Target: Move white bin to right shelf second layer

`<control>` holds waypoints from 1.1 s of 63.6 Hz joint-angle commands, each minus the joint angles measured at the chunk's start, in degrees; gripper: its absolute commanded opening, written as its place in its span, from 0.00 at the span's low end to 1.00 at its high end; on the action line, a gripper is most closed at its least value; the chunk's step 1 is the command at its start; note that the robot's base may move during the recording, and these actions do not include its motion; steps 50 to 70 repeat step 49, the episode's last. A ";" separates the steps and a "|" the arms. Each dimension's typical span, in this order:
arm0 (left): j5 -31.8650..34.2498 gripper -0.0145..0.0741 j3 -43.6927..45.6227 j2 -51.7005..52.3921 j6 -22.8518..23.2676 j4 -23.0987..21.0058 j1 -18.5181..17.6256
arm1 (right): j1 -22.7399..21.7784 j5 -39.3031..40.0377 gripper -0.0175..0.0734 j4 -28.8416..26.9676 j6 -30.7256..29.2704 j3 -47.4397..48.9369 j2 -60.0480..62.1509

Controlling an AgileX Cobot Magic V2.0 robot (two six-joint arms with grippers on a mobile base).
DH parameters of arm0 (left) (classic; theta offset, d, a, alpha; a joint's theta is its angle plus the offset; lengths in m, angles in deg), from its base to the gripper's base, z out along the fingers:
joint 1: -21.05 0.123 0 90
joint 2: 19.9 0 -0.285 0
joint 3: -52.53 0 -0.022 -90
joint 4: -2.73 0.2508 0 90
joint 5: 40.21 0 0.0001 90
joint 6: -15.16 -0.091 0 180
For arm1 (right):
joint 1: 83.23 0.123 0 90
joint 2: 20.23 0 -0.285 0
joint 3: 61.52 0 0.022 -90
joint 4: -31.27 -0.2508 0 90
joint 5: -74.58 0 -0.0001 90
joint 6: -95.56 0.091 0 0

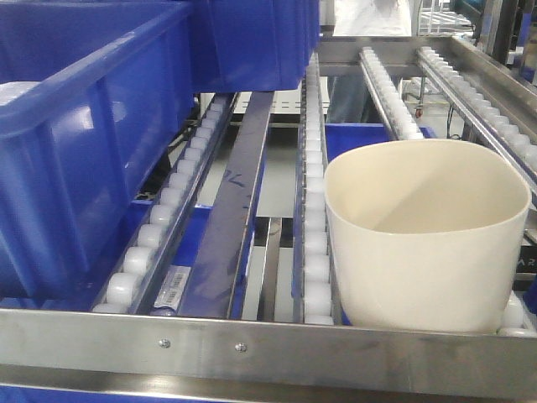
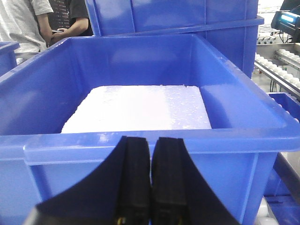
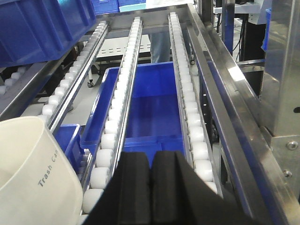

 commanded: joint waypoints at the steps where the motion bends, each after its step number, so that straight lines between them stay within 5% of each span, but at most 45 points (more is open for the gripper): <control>1: 5.07 0.26 -1.90 0.76 0.43 -0.29 -0.19 | -0.39 5.60 0.25 1.06 0.35 0.92 1.13; 70: 5.07 0.26 -1.90 0.76 0.43 -0.29 -0.19 | -0.39 6.22 0.25 1.06 0.34 0.92 1.13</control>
